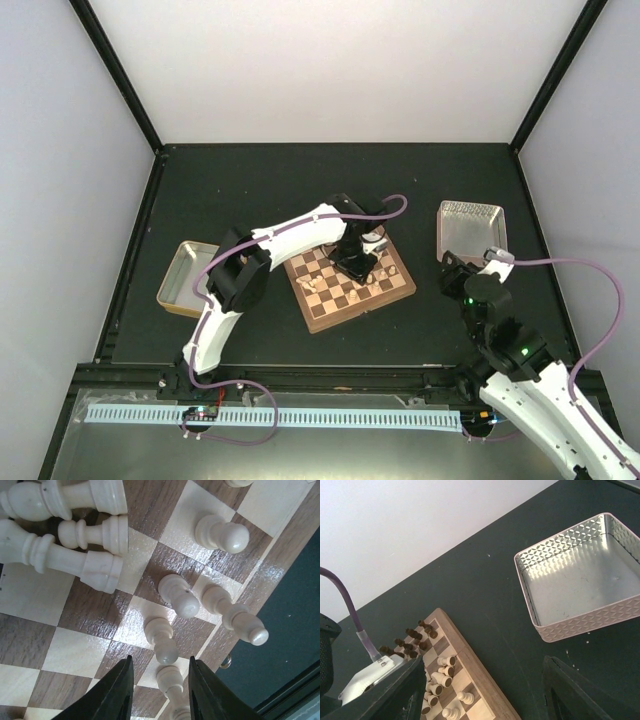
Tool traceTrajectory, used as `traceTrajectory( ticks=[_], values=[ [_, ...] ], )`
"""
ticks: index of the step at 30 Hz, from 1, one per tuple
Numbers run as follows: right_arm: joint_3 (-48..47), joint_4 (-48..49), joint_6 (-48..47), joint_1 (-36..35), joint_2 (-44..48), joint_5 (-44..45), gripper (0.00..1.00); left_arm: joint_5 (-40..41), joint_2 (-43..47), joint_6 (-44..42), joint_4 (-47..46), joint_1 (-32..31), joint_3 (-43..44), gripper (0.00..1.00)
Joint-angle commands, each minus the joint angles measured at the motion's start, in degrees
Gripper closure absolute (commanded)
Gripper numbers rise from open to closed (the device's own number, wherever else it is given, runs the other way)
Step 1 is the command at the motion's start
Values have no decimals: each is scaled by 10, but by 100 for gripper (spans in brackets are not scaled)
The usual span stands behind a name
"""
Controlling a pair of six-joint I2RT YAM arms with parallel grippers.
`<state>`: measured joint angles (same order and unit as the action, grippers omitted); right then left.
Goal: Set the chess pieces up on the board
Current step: Place the chess piece on the chessboard, then pick up the chess piece from the chessboard.
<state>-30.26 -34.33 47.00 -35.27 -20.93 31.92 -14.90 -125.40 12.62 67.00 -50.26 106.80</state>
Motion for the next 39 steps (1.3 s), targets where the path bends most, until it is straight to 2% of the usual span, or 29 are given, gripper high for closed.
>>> traceTrajectory(
  ticks=[1, 5, 11, 16, 22, 28, 32, 39],
  values=[
    [-10, 8, 2, 3, -7, -9, 35, 28, 5, -1, 2, -3, 19, 68],
    [-16, 11, -6, 3, -22, -28, 35, 37, 10, 0, -7, -3, 11, 67],
    [-30, 41, -48, 3, -67, -105, 35, 61, 84, 15, -58, 3, -40, 61],
    [-48, 75, -93, 3, -134, -208, 35, 94, 194, 54, -154, 26, -154, 58],
    [-89, 109, -132, -7, -280, -328, 38, 130, 367, 111, -279, 71, -347, 55],
    [-158, 139, -133, -101, -438, -296, 39, 152, 548, 162, -361, 120, -531, 49],
    [-212, 151, -133, -165, -537, -270, 39, 170, 628, 196, -376, 144, -601, 48],
    [-293, 143, -158, -225, -673, -270, 41, 227, 779, 232, -424, 179, -709, 41]
  ],
)
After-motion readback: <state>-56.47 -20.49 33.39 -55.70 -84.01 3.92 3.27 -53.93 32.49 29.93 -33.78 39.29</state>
